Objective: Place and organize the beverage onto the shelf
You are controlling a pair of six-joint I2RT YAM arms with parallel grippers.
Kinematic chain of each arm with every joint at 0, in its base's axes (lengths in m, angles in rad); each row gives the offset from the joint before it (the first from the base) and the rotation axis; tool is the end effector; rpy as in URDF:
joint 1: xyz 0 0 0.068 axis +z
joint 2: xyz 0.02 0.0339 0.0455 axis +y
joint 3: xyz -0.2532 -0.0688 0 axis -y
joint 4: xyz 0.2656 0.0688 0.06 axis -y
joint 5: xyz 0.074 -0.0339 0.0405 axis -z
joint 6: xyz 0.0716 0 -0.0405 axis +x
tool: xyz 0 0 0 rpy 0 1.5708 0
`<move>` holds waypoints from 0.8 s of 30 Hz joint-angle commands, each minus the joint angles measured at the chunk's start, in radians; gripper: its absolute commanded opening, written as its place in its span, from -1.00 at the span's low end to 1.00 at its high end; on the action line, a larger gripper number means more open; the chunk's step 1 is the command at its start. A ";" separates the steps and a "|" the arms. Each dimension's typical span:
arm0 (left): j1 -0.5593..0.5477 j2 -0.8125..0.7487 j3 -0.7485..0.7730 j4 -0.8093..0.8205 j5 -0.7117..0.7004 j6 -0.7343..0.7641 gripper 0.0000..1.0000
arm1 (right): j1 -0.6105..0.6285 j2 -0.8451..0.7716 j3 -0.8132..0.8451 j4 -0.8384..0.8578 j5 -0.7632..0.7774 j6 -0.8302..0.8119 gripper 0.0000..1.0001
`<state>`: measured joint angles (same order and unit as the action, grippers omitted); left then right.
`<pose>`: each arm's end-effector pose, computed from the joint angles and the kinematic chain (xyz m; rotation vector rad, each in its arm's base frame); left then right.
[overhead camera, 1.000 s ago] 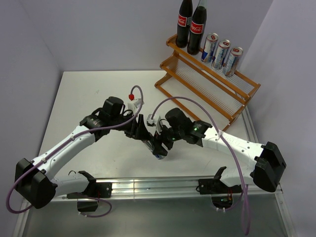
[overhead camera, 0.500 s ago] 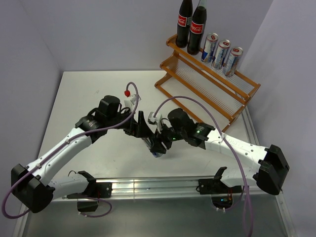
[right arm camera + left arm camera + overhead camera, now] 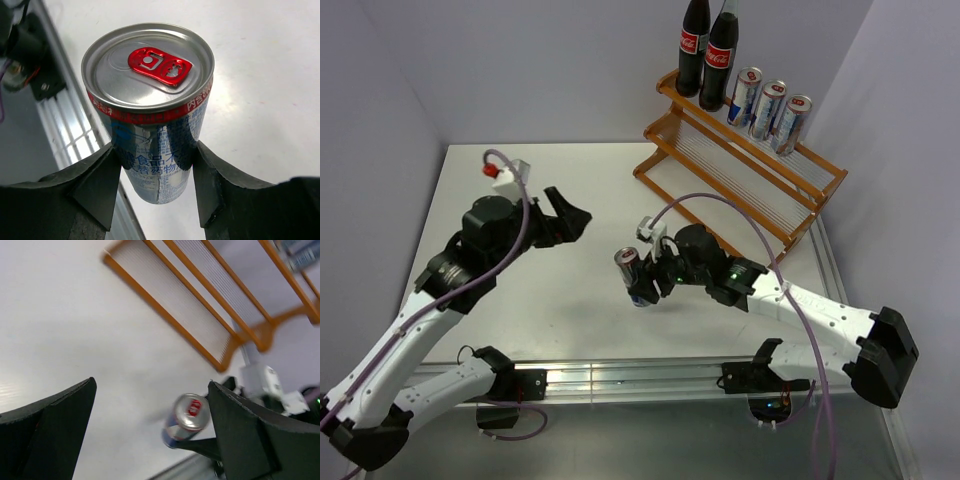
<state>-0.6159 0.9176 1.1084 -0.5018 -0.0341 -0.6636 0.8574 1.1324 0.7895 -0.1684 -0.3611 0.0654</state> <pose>0.2088 -0.1448 0.3793 -0.0715 1.9694 -0.8306 0.1810 0.2478 0.2410 -1.0519 1.9141 0.9211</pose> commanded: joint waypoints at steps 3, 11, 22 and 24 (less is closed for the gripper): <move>0.002 -0.106 0.021 -0.102 -0.392 0.025 0.99 | -0.069 -0.152 -0.048 0.251 0.227 0.122 -1.00; 0.004 -0.233 -0.125 -0.052 -0.535 0.107 0.99 | -0.225 -0.299 -0.067 0.285 0.421 0.093 -1.00; 0.005 -0.191 -0.159 -0.076 -0.550 0.124 0.99 | -0.471 -0.391 0.005 0.234 0.560 -0.016 -1.00; 0.005 -0.191 -0.162 -0.075 -0.544 0.125 0.99 | -0.518 -0.390 0.051 0.204 0.585 -0.022 -1.00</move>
<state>-0.6140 0.7307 0.9428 -0.5838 -0.5583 -0.5606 0.3908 0.7769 0.7254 -0.0460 0.1398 0.0799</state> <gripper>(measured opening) 0.995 0.604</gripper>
